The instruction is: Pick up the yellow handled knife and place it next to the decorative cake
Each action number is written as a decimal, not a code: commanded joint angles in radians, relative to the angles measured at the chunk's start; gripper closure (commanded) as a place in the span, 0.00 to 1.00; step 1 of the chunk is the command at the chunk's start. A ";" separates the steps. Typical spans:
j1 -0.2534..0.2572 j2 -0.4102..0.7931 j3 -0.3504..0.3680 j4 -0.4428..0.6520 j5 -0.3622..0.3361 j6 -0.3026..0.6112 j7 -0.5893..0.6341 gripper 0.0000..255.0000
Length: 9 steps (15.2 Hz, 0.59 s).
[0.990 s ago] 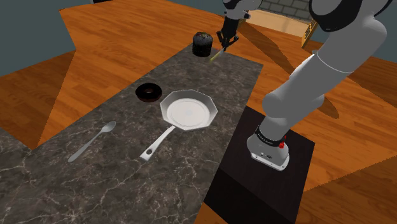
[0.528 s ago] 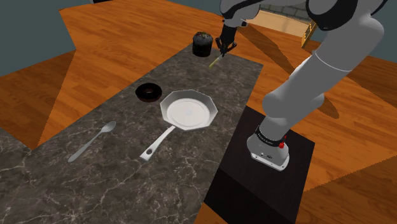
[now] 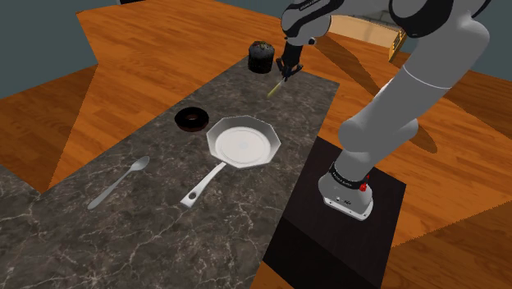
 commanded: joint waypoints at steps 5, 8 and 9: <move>0.000 0.043 0.001 -0.039 0.000 0.083 -0.003 1.00; 0.001 0.065 0.001 -0.055 -0.001 0.120 -0.004 1.00; 0.001 0.065 0.001 -0.054 -0.001 0.120 -0.004 1.00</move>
